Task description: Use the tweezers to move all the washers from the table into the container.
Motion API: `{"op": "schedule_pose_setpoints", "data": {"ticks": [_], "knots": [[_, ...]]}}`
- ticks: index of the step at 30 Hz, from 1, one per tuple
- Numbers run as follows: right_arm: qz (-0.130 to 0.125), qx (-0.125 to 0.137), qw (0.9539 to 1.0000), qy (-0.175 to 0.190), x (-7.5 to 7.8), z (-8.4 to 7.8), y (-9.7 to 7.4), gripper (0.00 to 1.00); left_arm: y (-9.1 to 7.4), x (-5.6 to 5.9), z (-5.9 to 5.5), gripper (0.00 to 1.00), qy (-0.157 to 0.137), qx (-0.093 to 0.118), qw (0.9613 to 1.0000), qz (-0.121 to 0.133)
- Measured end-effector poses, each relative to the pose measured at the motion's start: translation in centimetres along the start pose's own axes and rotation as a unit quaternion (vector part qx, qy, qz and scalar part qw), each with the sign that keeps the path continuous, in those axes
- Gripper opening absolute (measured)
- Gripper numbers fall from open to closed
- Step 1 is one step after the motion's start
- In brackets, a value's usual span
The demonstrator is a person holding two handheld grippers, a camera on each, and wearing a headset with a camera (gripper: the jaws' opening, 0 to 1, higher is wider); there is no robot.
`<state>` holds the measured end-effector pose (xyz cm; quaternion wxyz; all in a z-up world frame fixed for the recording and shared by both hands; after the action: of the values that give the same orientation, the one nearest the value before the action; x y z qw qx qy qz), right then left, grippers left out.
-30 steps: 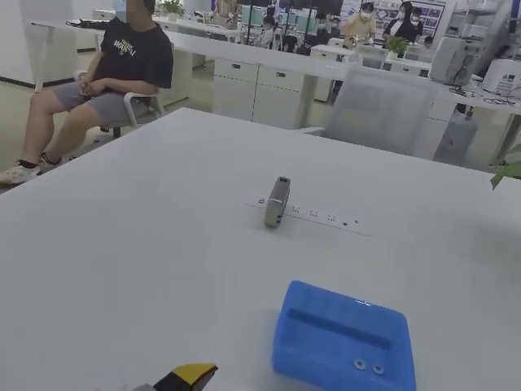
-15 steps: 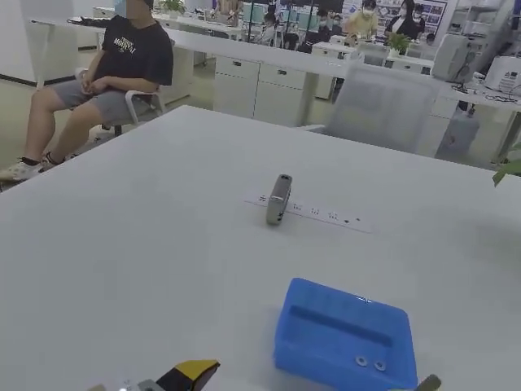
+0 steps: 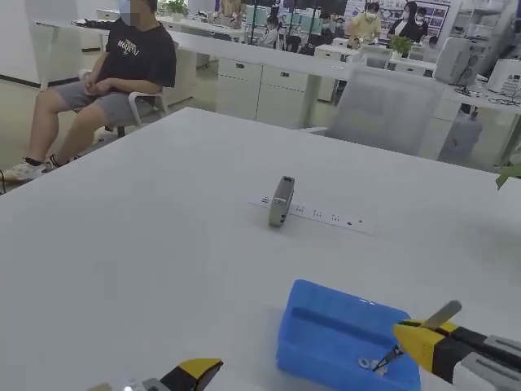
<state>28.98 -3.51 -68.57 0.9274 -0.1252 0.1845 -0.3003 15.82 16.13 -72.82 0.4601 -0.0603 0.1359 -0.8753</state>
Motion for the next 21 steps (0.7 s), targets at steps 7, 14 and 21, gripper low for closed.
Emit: {"op": "schedule_pose_setpoints", "data": {"ticks": [7,14,21], "knots": [[0.002,-0.009,0.9999,0.007,1.1,0.9,2.6,0.02,0.0,0.1,0.0,0.77,0.001,-0.001,1.0,-0.003],[0.004,-0.025,0.9995,0.02,2.6,0.7,4.6,0.02,0.0,0.0,0.0,0.77,0.0,-0.001,1.0,0.0],[-0.006,-0.053,0.9979,0.036,4.3,-0.3,6.2,0.02,0.0,0.0,0.0,0.77,-0.001,-0.002,1.0,0.0]]}}
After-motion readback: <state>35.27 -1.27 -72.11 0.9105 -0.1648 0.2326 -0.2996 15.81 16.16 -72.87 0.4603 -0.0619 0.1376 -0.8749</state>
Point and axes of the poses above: the centre of the closed fingertips' face, and the gripper's own axes: y roughly forward along the fingers, x roughly to its right, z roughly out of its top, the point moved 8 cm from there along -y, roughly backward along the fingers, and after that the axes turned 8 degrees about y, right-handed, at the moved point
